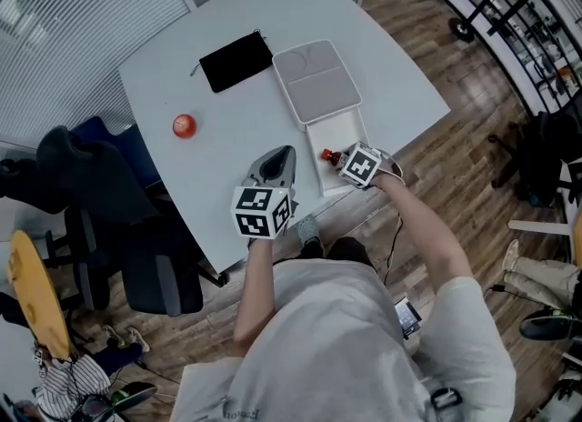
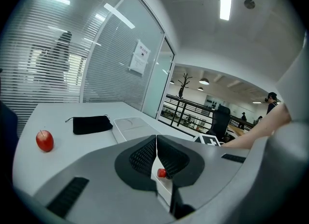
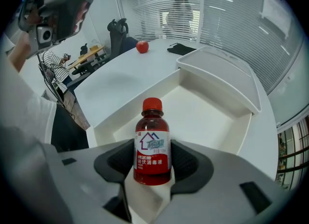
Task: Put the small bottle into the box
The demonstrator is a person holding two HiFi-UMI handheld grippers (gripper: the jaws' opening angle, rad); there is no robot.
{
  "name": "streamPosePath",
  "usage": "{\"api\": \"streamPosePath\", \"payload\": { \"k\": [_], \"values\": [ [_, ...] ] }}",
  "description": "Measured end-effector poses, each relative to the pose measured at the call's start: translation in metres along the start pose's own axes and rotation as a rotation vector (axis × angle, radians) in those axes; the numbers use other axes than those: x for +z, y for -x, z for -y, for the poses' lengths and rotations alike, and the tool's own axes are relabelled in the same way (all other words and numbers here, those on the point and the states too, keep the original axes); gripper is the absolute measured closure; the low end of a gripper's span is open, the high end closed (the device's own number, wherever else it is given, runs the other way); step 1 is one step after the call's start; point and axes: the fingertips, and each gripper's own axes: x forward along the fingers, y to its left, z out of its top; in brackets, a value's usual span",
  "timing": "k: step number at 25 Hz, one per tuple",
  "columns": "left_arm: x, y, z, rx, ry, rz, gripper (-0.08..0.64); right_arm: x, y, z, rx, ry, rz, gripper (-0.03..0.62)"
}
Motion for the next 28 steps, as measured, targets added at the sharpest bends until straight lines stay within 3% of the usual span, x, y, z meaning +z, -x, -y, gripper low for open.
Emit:
{"api": "streamPosePath", "payload": {
  "k": [6, 11, 17, 28],
  "values": [
    [-0.002, 0.001, 0.004, 0.000, -0.005, -0.001, 0.531, 0.002, -0.001, -0.008, 0.026, -0.006, 0.025, 0.367],
    [-0.001, 0.006, -0.003, 0.010, 0.012, 0.009, 0.531, -0.012, -0.004, -0.006, -0.010, 0.004, -0.054, 0.367],
    [0.001, 0.008, -0.008, 0.019, 0.021, 0.018, 0.531, -0.005, -0.008, -0.011, 0.014, 0.035, -0.050, 0.366],
    [0.003, 0.002, -0.003, -0.003, 0.010, 0.014, 0.531, -0.015, -0.011, -0.009, -0.002, 0.001, -0.080, 0.365]
  ]
}}
